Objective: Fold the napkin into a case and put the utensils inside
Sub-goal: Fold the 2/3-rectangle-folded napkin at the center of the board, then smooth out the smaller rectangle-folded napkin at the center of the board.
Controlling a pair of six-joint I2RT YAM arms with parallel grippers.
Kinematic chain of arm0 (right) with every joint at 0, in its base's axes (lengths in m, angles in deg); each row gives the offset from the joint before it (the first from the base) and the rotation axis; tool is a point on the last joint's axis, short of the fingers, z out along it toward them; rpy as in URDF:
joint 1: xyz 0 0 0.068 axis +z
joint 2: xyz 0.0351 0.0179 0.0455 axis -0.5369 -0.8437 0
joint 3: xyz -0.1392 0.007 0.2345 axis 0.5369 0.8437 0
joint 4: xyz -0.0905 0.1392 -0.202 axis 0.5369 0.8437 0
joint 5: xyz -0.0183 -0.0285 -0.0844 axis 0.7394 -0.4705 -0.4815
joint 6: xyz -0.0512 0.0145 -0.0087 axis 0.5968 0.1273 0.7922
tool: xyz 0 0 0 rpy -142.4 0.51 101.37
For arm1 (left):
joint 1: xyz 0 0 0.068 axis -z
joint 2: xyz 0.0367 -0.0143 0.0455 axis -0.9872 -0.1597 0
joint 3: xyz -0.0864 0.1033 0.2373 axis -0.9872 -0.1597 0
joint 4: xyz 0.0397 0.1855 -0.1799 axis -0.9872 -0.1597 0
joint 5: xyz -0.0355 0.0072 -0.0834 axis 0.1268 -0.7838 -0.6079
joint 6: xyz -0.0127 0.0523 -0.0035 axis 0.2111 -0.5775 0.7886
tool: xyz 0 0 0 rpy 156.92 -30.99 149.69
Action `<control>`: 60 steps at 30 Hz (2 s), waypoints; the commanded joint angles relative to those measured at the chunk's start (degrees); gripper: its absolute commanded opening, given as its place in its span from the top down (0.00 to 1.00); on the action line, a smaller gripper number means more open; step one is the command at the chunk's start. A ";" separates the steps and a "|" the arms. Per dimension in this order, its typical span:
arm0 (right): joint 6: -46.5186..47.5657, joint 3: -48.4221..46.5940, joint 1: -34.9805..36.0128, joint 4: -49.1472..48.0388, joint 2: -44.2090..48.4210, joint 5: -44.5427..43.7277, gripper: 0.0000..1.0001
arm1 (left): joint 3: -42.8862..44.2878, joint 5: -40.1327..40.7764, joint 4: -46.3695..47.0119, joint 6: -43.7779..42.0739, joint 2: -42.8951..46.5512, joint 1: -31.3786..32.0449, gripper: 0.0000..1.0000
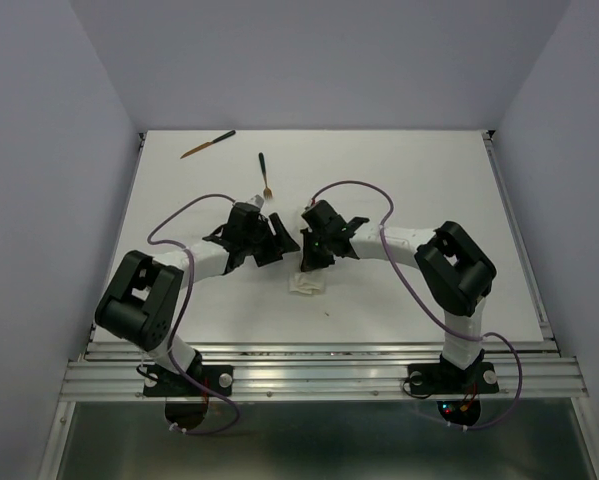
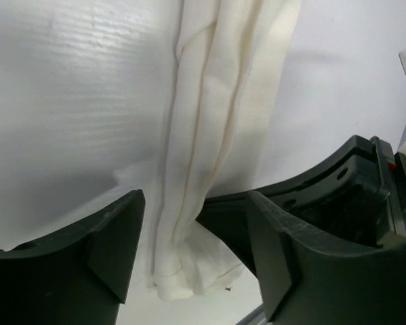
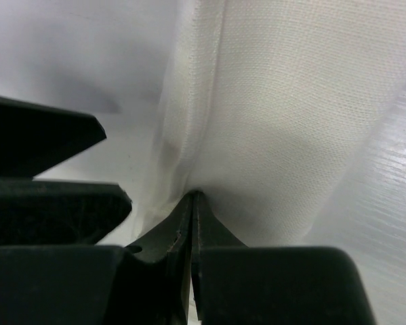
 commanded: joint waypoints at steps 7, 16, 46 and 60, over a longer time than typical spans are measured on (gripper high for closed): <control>3.68 4.09 0.58 -5.25 1.03 0.34 0.96 | 10.95 -3.62 -0.08 -3.33 -7.31 -1.78 0.05; 6.49 8.31 0.58 -8.86 3.75 3.59 0.96 | 18.42 -2.47 -2.80 -5.09 -15.66 -1.78 0.19; 13.53 5.24 0.58 1.15 17.38 -4.05 0.89 | 2.25 4.64 8.62 13.80 -9.42 -0.38 1.00; 4.38 18.15 1.10 -1.75 25.37 -0.10 0.89 | 1.81 5.61 9.41 15.56 -10.13 0.51 1.00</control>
